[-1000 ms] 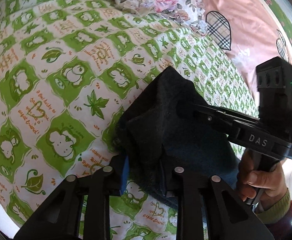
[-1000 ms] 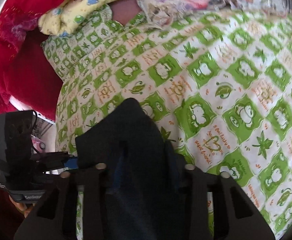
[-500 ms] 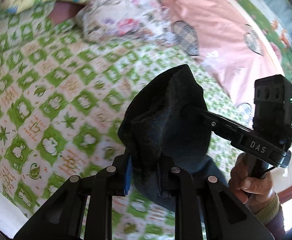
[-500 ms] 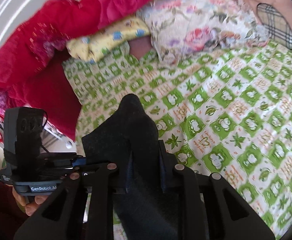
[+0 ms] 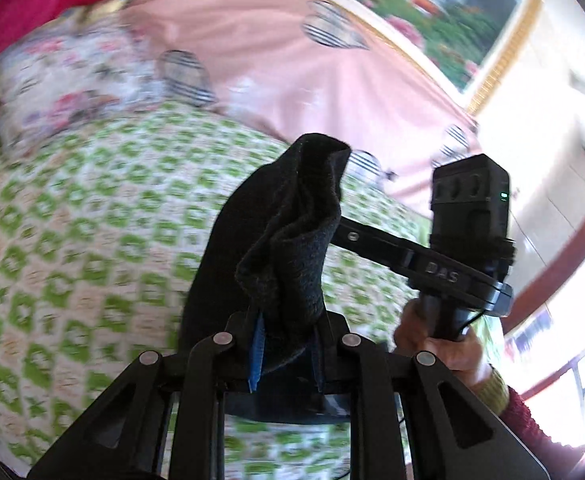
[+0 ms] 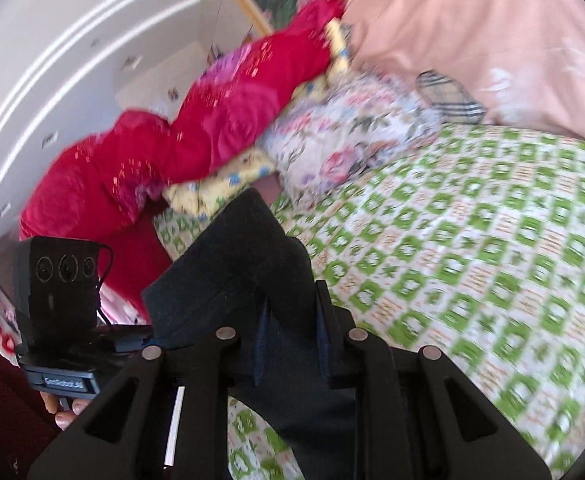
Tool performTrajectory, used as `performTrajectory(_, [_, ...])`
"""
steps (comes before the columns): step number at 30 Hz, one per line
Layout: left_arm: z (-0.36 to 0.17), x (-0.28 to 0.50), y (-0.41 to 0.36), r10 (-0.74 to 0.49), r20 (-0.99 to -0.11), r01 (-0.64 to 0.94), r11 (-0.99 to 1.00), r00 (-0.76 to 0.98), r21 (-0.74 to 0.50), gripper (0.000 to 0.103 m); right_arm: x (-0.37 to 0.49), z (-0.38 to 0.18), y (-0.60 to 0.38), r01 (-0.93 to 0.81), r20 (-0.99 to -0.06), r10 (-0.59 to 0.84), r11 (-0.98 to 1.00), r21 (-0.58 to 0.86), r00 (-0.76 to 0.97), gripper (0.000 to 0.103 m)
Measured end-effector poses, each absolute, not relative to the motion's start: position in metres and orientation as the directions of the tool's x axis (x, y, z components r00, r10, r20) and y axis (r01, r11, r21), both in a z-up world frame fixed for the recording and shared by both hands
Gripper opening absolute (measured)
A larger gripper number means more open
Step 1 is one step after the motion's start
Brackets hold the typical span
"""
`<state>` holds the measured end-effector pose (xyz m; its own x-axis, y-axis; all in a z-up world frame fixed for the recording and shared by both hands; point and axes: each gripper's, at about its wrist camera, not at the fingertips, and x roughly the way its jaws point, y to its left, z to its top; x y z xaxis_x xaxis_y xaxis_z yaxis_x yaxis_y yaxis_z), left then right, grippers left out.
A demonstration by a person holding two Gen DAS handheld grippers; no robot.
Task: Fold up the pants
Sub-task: 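Lift the bundle end with both grippers and fold it over the rest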
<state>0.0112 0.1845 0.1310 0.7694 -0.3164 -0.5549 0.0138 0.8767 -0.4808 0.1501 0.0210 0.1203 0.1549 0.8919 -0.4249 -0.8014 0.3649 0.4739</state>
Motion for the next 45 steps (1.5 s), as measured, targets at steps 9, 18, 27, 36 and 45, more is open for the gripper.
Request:
performTrajectory(9, [0.126,0.032,0.103,-0.417,-0.585,0.154,0.882,0.696,-0.446,0.019,0.141,0.109,-0.065,-0.742,-0.375,0.891,0.431,0.514,0.258,0.021])
performTrajectory(18, [0.095,0.044,0.035,-0.477,-0.647,0.25,0.875,0.595,-0.415,0.018,0.126,0.074,-0.138,-0.657,-0.348,0.876,0.481,0.58,0.334,0.021])
performTrajectory(27, [0.058,0.058,-0.004,-0.471,-0.709,0.271,0.882,0.524,-0.386,0.019,0.125,0.032,-0.18,-0.563,-0.369,0.848,0.528,0.636,0.379,0.021])
performTrajectory(36, [0.027,0.065,-0.026,-0.465,-0.746,0.311,0.883,0.477,-0.352,0.025,0.122,0.004,-0.197,-0.453,-0.484,0.761,0.647,0.613,0.432,0.024])
performTrajectory(45, [0.021,0.061,-0.026,-0.491,-0.741,0.329,0.868,0.458,-0.372,0.041,0.107,0.003,-0.212,-0.312,-0.621,0.578,0.813,0.491,0.53,0.054])
